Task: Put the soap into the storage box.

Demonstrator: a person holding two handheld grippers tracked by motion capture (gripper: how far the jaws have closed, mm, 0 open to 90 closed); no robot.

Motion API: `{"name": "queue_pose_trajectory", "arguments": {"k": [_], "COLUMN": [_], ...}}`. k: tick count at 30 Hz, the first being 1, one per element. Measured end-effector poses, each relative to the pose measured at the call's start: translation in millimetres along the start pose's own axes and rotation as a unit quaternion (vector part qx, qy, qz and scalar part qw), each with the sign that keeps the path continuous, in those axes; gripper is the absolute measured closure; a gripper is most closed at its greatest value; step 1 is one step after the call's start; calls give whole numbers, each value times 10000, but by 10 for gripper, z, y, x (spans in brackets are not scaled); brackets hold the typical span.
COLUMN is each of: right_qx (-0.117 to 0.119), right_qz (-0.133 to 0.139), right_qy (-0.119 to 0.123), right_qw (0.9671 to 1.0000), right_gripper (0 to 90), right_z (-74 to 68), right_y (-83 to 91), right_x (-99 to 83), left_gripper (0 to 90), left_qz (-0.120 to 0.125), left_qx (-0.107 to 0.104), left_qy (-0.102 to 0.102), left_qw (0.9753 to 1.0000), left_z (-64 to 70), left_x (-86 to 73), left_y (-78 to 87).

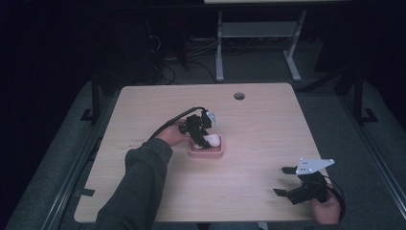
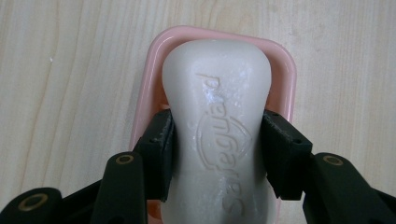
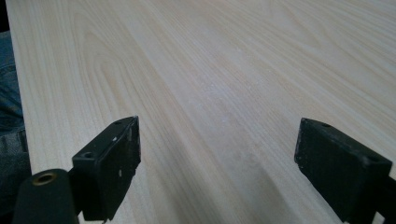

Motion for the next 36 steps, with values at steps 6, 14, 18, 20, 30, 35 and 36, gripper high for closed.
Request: {"name": "queue_pose_trajectory", "arguments": {"k": [6, 14, 18, 20, 30, 35, 36], "right_qx": [-1, -1, -16, -14, -10, -20, -20], "right_qz": [2, -4, 0, 2, -10, -10, -10], "right_qy": [12, 15, 31, 37, 38, 50, 50], "right_qw": [10000, 10000, 10000, 10000, 10000, 10000, 10000], "right_gripper": [142, 141, 142, 141, 141, 142, 142], "right_z": [-2, -7, -6, -9, -19, -20, -20], "right_y": [-1, -1, 2, 0, -2, -2, -2], "right_x": [1, 4, 6, 8, 15, 18, 18], "left_gripper": [493, 493, 493, 493, 492, 479, 466], "left_qz": [-74, -106, -121, -119, -153, -165, -165], "left_qx": [-12, -7, -7, -12, 63, 98, 98], "left_qy": [23, 13, 50, 62, 62, 84, 84], "left_qw": [10000, 9999, 9999, 9999, 9998, 9998, 9998], "left_z": [-8, -10, -9, -11, -9, -3, -3], "left_x": [-8, -7, -7, -3, -2, 7, 7], "left_y": [-42, -63, -88, -94, -90, -82, -82]}}
Point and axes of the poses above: each handheld gripper's, and its own axes: y roughly backward along the jaws, x roughly out of its top, z roughly to its right, the point moved 5 cm from there along -y, roughly forward along the jaws, and after that the axes turned 11 degrees about -x, right-handed, at the moved point
